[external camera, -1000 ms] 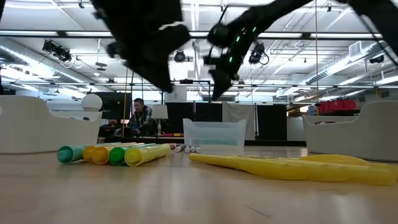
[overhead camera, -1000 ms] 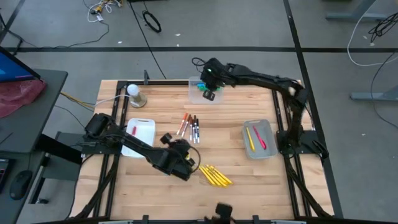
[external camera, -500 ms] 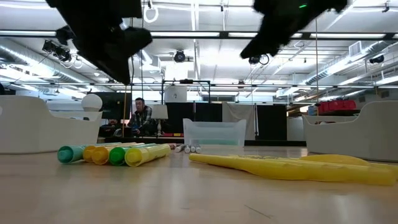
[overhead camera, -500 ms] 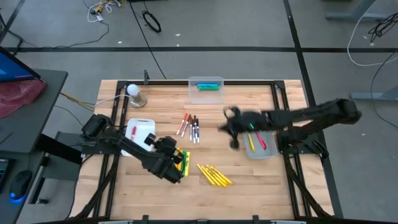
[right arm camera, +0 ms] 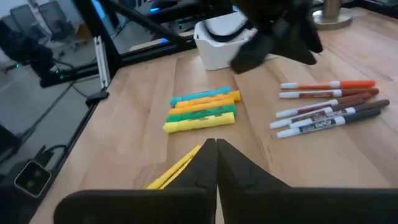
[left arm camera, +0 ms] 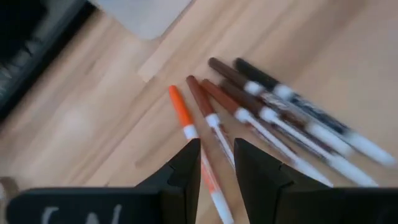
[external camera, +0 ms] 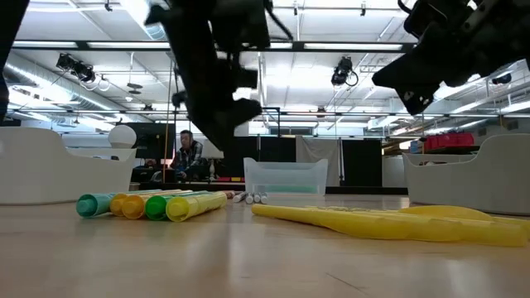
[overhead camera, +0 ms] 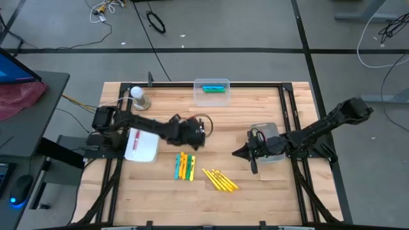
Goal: Pick & Place Markers
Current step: Put the orange marker pen into the white bin
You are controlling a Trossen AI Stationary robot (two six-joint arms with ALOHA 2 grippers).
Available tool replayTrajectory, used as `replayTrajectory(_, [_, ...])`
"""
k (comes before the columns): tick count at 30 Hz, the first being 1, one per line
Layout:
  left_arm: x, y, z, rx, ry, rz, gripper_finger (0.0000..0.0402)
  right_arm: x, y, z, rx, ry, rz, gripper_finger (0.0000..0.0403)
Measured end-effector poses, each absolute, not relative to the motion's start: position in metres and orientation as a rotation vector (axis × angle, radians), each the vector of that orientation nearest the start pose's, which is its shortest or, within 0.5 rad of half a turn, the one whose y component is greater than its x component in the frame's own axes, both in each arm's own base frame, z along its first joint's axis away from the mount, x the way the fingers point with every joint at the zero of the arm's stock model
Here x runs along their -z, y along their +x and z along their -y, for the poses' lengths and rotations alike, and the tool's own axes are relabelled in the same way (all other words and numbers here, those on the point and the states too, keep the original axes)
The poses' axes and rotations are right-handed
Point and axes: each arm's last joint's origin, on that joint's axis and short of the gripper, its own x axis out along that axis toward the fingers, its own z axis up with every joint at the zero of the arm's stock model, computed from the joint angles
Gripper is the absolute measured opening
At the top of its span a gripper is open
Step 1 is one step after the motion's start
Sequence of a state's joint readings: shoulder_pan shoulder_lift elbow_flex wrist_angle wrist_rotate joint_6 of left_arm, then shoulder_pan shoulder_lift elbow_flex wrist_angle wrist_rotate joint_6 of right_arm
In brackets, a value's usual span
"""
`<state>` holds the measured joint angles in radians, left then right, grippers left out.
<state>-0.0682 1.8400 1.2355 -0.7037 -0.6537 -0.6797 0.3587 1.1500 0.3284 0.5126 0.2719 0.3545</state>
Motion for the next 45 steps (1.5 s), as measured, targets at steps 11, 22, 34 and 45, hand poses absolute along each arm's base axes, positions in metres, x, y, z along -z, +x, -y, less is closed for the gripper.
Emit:
replayTrajectory(11, [-0.143,0.333,-0.036,-0.974,-0.387,-0.955,0.0134,-0.177,0.203,-0.068,-0.035,0.243,-0.298,0.0006])
replayTrajectory(22, [-0.122,0.324,-0.037,-0.97,-0.472,-0.891,0.0211,-0.178,0.203,-0.066,0.007,0.234,-0.274,0.0006])
replayTrajectory(34, [-0.109,0.313,-0.037,-1.014,-0.521,-0.849,0.0122,-0.178,0.204,-0.066,0.021,0.232,-0.271,0.0006])
replayTrajectory(45, [-0.107,0.31,-0.038,-1.062,-0.471,-0.837,0.0034,-0.178,0.204,-0.066,0.021,0.232,-0.271,0.0007])
